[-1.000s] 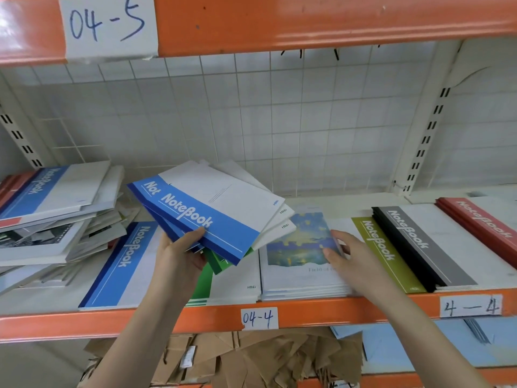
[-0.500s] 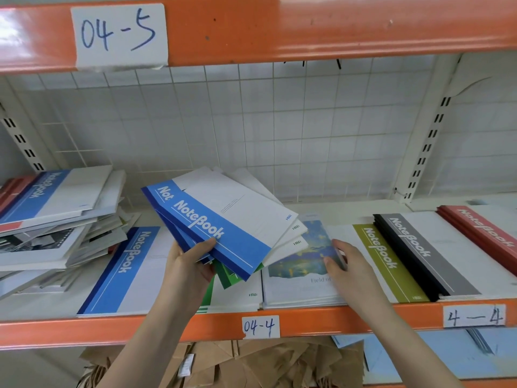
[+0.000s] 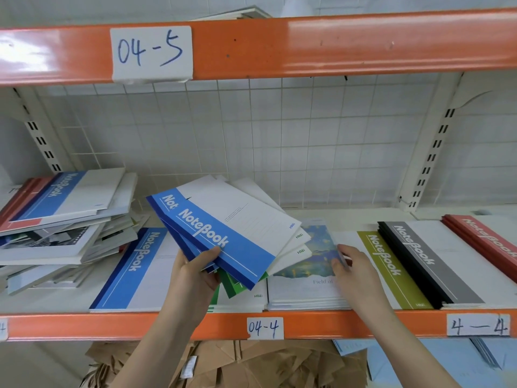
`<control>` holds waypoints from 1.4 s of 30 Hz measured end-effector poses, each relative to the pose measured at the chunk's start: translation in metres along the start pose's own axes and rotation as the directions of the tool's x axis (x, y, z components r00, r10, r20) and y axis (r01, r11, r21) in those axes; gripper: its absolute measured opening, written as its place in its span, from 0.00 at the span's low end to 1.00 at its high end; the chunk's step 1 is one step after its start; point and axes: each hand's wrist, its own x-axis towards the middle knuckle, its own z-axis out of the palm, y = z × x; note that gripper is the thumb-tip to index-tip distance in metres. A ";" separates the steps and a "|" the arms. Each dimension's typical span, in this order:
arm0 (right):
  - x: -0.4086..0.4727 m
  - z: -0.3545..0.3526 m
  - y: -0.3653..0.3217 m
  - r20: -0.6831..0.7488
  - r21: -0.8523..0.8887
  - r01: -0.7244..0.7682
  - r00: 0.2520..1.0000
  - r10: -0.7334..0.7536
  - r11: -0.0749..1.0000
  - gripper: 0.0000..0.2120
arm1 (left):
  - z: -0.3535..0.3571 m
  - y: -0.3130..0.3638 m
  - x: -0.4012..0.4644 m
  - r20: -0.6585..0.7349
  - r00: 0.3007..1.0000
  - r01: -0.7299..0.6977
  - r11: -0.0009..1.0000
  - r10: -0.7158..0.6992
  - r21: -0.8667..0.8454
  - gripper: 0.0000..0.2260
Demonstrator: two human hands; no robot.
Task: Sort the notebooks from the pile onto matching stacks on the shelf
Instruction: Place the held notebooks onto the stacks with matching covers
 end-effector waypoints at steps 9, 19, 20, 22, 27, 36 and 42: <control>-0.002 0.010 -0.074 0.139 0.179 0.138 0.977 -0.164 0.974 0.14 | -0.010 0.009 -0.007 0.054 0.998 0.020 0.989 -0.029 0.145 0.15; 0.001 0.046 -0.107 0.259 0.253 -0.013 0.964 -0.055 0.967 0.07 | -0.042 0.043 -0.013 0.023 1.000 -0.008 0.969 0.002 0.247 0.13; 0.002 0.051 -0.110 0.233 0.255 0.005 0.970 -0.067 0.967 0.04 | -0.046 0.048 -0.012 0.014 1.000 -0.028 0.964 0.025 0.264 0.14; 0.004 0.061 -0.113 0.173 0.267 0.035 0.981 -0.084 0.963 0.03 | -0.054 0.060 -0.011 -0.010 0.997 -0.066 0.960 0.072 0.272 0.13; 0.004 0.080 -0.131 0.226 0.417 -0.003 0.969 -0.101 0.909 0.06 | -0.076 0.093 -0.007 -0.039 0.981 -0.173 0.943 0.191 0.283 0.13; -0.018 0.126 -0.169 0.366 0.159 0.163 0.906 -0.211 0.974 0.08 | -0.110 0.120 -0.005 -0.108 0.959 -0.223 0.933 0.262 0.284 0.14; -0.006 0.128 -0.160 0.147 0.258 0.056 0.984 -0.097 0.964 0.03 | -0.147 0.159 -0.002 -0.188 0.884 -0.369 0.886 0.428 0.281 0.16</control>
